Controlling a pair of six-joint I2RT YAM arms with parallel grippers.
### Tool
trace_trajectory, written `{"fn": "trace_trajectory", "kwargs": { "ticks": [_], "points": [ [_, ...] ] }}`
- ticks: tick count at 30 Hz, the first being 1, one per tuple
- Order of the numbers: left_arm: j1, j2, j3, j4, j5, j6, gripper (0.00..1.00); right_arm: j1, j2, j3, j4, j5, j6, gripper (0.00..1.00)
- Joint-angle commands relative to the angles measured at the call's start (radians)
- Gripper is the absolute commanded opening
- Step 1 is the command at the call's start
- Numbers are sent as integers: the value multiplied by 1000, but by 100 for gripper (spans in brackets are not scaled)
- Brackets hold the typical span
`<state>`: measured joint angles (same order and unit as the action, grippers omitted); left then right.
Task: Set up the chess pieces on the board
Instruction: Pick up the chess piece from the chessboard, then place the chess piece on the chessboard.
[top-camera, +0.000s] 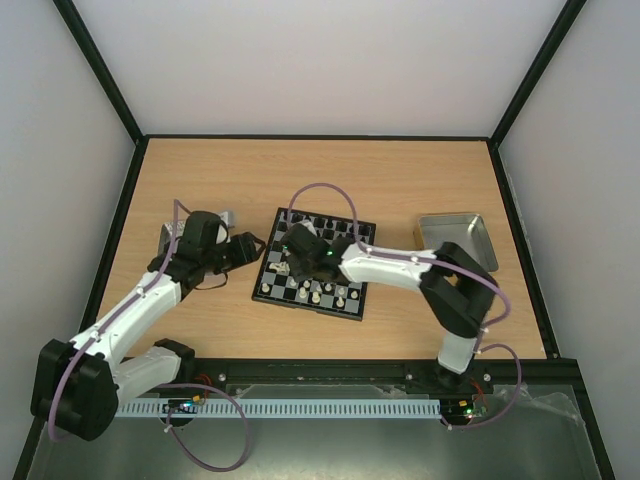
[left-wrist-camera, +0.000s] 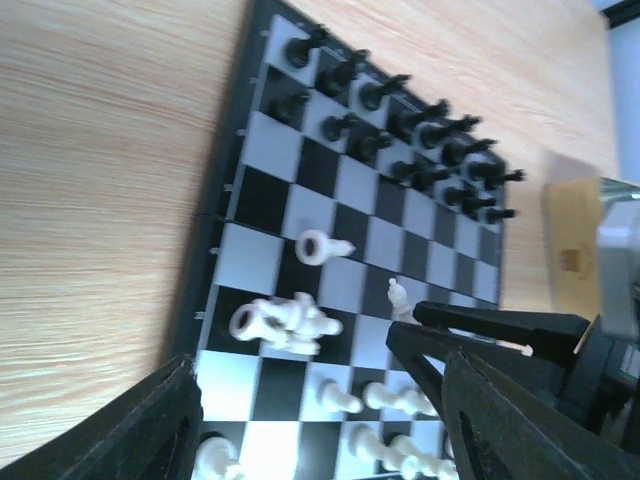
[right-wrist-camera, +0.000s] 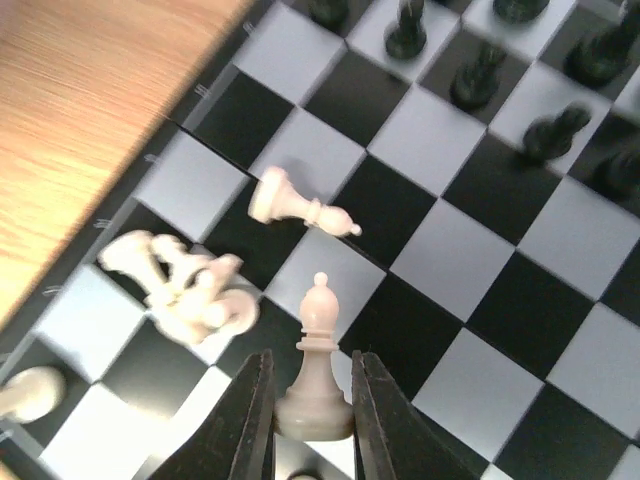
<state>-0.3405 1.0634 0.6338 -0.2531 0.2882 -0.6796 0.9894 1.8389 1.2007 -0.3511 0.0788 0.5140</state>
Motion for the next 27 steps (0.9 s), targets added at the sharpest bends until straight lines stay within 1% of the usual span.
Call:
{"fn": "trace_trajectory", "kwargs": {
  "ticks": [1, 7, 9, 11, 14, 17, 19, 22, 24, 27],
  "points": [
    [7, -39, 15, 82, 174, -9, 70, -4, -194, -110, 198, -48, -122, 13],
    [8, -46, 27, 200, 432, -86, 76, -5, -403, -287, 449, -243, -259, 13],
    [8, -51, 25, 255, 509, -131, 76, -5, -463, -341, 518, -301, -301, 13],
    [10, -52, 11, 324, 589, -191, 74, -5, -499, -363, 550, -357, -341, 13],
    [12, -56, 7, 352, 652, -233, 68, -4, -526, -390, 590, -405, -378, 13],
    [11, -68, 14, 324, 675, -217, 62, -5, -547, -421, 629, -423, -396, 13],
    [11, -61, 16, 284, 676, -192, 55, -4, -564, -441, 655, -437, -410, 13],
    [12, -54, 7, 277, 703, -176, 42, -4, -585, -461, 685, -430, -420, 13],
    [12, -57, 10, 257, 713, -143, 39, -4, -588, -460, 678, -420, -427, 13],
    [11, -62, 27, 185, 720, -62, 36, -4, -591, -461, 671, -417, -430, 13]
  ]
}}
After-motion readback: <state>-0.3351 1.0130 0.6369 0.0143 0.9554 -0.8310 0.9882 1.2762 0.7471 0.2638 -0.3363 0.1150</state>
